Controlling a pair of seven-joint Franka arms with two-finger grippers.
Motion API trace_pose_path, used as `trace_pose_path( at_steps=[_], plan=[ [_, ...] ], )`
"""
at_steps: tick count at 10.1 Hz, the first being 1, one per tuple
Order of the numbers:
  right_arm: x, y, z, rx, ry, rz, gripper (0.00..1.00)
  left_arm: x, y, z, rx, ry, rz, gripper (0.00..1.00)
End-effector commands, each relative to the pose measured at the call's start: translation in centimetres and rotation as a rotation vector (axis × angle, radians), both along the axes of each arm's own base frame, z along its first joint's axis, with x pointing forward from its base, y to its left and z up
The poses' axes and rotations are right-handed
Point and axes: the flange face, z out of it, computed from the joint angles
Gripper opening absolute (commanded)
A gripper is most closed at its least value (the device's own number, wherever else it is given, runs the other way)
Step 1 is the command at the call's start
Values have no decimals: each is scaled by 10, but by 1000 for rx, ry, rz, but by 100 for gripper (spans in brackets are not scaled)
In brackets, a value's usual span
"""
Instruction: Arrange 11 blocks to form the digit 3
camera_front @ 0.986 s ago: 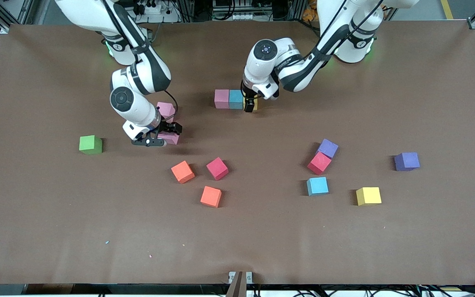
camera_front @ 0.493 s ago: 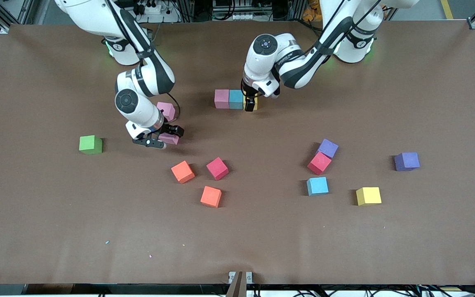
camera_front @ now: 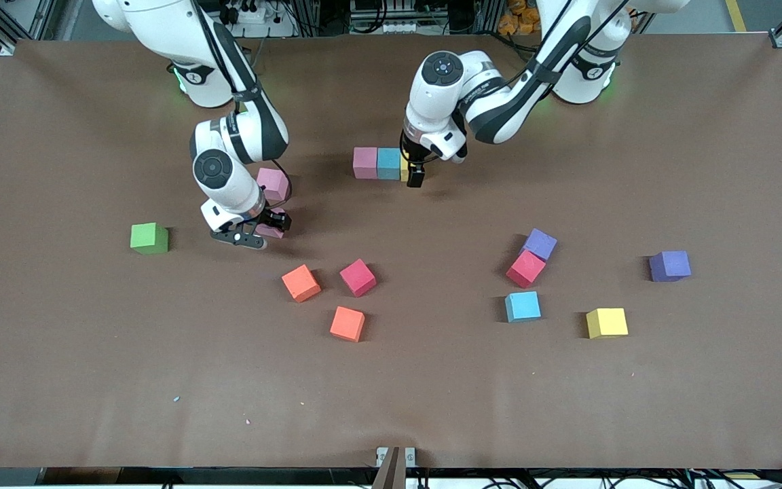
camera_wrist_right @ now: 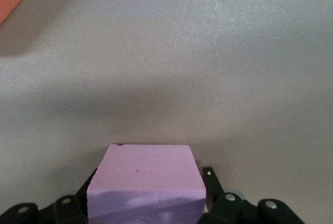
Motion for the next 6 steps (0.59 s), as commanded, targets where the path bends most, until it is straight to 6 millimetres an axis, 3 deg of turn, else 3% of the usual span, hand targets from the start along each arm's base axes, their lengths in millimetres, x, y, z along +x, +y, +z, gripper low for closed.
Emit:
trace_pose_path(
  at_steps=[1,4,6],
  plan=[
    [3,-2,-2,3,-5,-23,83,27,12,20,26,-35,21,100],
    [6,-7,-6,-1,-13,-32,80,67,33,31,27,-58,-13,100],
    [7,-12,-9,-6,-9,-40,80,93,57,30,30,-68,-54,100]
  ],
)
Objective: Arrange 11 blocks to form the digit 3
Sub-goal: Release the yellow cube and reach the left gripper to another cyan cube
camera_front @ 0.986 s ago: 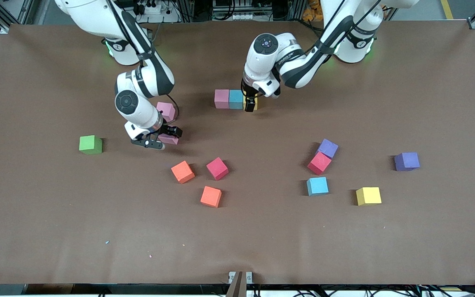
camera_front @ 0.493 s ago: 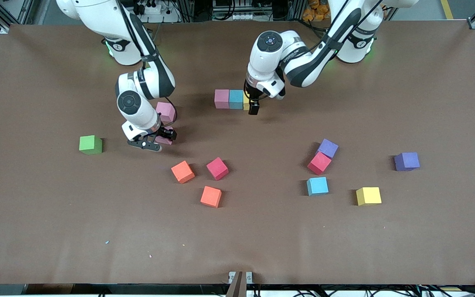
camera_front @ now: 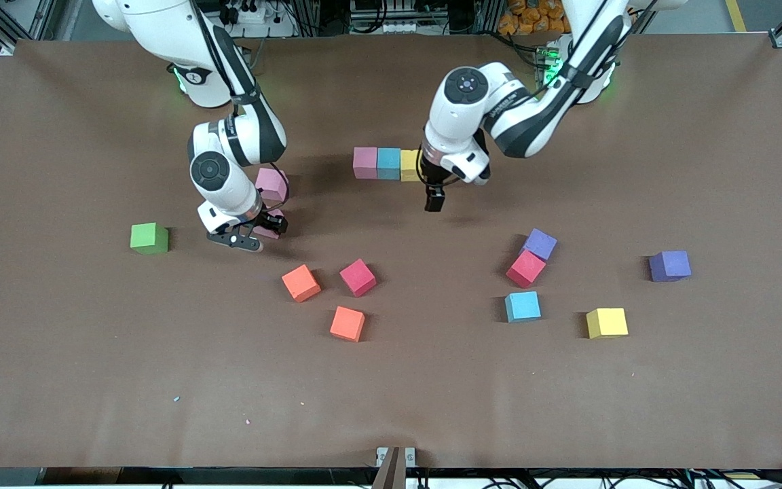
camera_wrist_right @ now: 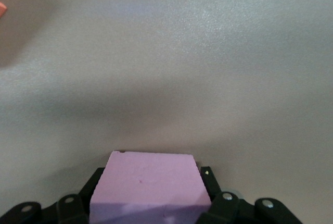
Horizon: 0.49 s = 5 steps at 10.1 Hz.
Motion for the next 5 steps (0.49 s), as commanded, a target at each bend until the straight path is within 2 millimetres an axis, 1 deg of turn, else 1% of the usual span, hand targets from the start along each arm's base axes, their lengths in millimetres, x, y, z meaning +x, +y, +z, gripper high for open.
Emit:
trace_pose_path(
  at_steps=[1,2,3,5],
  plan=[
    [3,-4,-4,7,-2,-28,80,25,24,4,23,-25,-67,100],
    [3,-4,-4,5,-1,-28,80,40,38,6,24,-36,-83,100],
    [2,-3,-5,6,1,-29,80,54,44,14,15,-56,-101,100],
    [3,-4,-5,11,2,-41,82,83,65,21,14,-74,-148,100]
  ],
)
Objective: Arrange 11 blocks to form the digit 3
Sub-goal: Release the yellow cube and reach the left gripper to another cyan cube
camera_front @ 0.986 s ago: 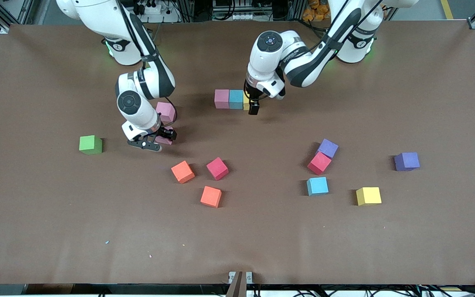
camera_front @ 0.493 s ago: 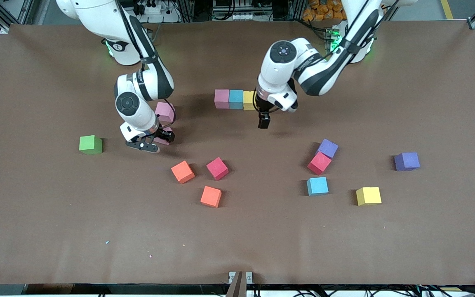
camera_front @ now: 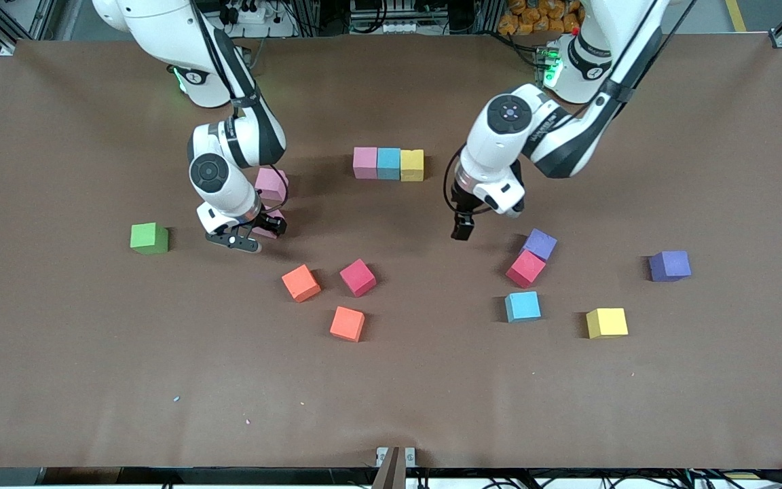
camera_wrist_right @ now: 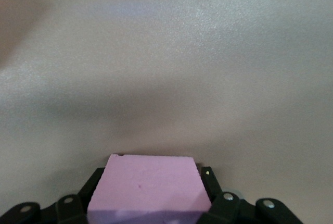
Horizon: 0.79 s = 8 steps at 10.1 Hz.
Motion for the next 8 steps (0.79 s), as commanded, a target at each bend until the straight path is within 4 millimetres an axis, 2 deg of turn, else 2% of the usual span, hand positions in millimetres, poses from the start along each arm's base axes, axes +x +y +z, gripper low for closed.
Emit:
trace_pose_path(
  at_steps=[1,3,5,7,8],
  plan=[
    [2,-1,-2,20,0,-45,82,31,21,8,12,-25,-67,100],
    [1,-3,-3,50,13,-92,85,59,47,12,13,-42,-113,100],
    [1,-5,-3,53,16,-90,85,87,54,24,31,-19,-180,100],
    [1,-5,-4,56,17,-44,72,112,61,30,30,-8,-232,100],
    [2,-7,-5,56,17,-39,59,120,64,28,28,-17,-277,100]
  ],
)
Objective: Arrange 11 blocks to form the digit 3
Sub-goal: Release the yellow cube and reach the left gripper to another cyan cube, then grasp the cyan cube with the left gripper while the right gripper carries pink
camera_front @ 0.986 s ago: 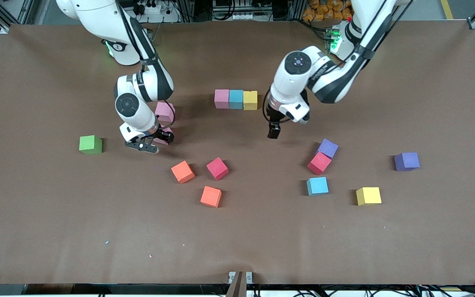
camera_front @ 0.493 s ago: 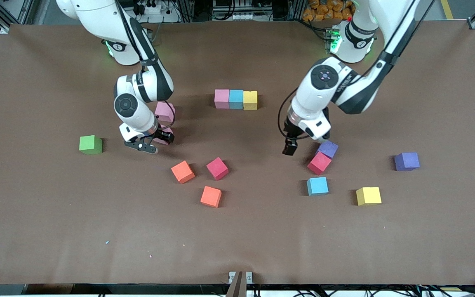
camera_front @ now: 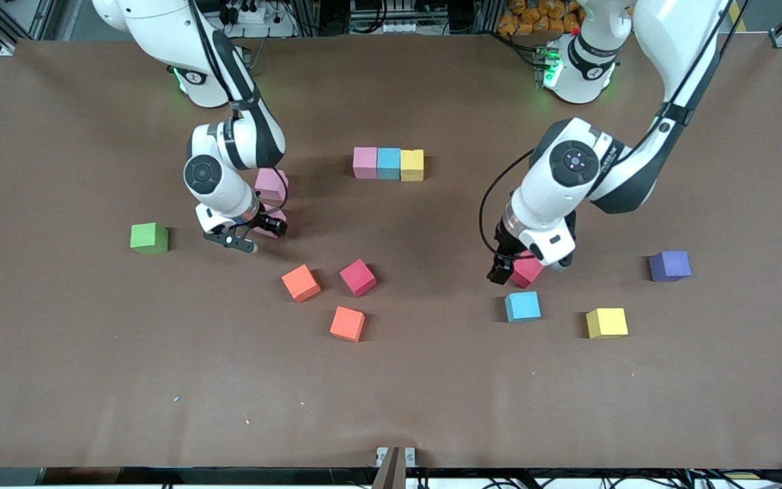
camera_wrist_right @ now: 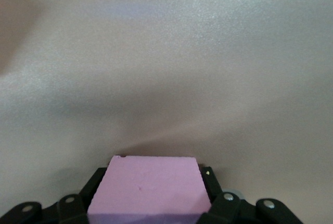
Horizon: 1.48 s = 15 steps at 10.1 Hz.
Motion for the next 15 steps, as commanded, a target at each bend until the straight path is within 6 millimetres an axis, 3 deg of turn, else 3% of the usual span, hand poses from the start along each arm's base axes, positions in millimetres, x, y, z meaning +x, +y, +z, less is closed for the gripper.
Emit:
trace_pose_path(
  at_steps=[1,5,8,10,13,15],
  plan=[
    [2,-5,-4,12,7,11,46,30,8,-3,6,-12,-105,100],
    [4,1,4,31,3,84,29,71,26,-20,15,-46,-290,100],
    [22,35,47,96,135,158,29,78,26,-45,105,-56,-493,100],
    [24,49,77,129,126,189,29,80,28,-48,125,-60,-618,100],
    [8,80,101,154,109,249,24,87,50,-59,175,-63,-823,100],
    [-10,120,108,146,99,268,21,87,54,-72,177,-52,-904,100]
  ],
)
